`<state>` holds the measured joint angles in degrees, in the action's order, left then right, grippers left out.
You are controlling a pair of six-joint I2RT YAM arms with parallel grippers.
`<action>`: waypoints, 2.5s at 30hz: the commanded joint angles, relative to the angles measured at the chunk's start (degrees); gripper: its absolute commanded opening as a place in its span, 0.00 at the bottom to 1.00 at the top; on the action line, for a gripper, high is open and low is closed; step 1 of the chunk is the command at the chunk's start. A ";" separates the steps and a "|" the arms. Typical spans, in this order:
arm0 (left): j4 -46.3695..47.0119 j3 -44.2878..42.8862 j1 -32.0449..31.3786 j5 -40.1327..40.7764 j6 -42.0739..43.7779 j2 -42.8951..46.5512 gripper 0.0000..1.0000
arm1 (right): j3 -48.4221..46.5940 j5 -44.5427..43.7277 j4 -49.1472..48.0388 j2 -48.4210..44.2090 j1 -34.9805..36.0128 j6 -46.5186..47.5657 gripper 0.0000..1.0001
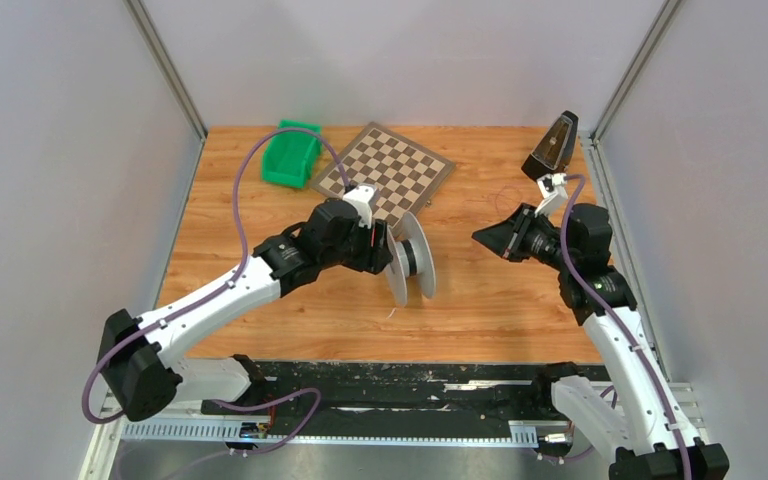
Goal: Wrap the cables
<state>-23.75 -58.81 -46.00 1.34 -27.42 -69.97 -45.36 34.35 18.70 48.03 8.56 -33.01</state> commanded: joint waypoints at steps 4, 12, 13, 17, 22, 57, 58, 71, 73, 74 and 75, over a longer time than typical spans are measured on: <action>4.14 -5.13 -2.90 5.13 -1.44 -4.00 0.64 | 0.52 1.70 -1.71 -1.53 -0.08 -1.74 0.00; -1.29 -7.74 -6.26 15.78 -4.61 -4.83 0.67 | 2.50 0.34 -1.88 -1.67 -0.03 -0.55 0.00; -0.24 -6.87 -6.46 16.32 -5.22 -3.81 0.67 | 3.08 -0.21 -1.98 -1.54 -0.08 -0.16 0.00; 1.77 -6.21 -6.51 15.30 -0.17 -1.11 0.67 | 4.28 0.76 -1.98 -0.85 -0.03 1.10 0.00; 0.24 -7.34 -6.29 14.78 12.51 2.48 0.69 | 4.82 0.84 -1.87 -1.99 -0.08 1.49 0.00; -13.78 -24.18 15.30 -48.83 68.56 -23.28 0.56 | 4.59 1.50 -1.93 -7.08 -0.07 -1.14 0.00; -14.09 -23.95 15.32 -48.60 68.49 -23.26 0.54 | 4.58 1.39 -1.90 -6.94 -0.08 -1.21 0.00; -2.30 -8.73 11.40 -33.82 54.50 -9.80 0.18 | 3.55 0.69 -1.70 -5.45 0.17 -5.73 0.00; -0.09 -5.40 10.08 -31.03 50.32 -6.99 0.21 | 3.39 -0.64 -1.80 -4.95 1.09 -6.27 0.00; 2.03 -3.15 9.62 -30.34 48.98 -4.95 0.23 | 3.17 -1.67 -1.82 -4.61 1.92 -6.60 0.00; 3.14 -2.23 9.48 -29.64 46.23 -3.01 0.25 | 2.87 -2.92 -1.80 -4.12 3.06 -7.00 0.00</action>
<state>-27.03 -65.04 -35.03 -33.69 28.10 -79.31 -40.12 34.48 18.57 43.05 9.13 -37.10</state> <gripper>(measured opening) 0.219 0.003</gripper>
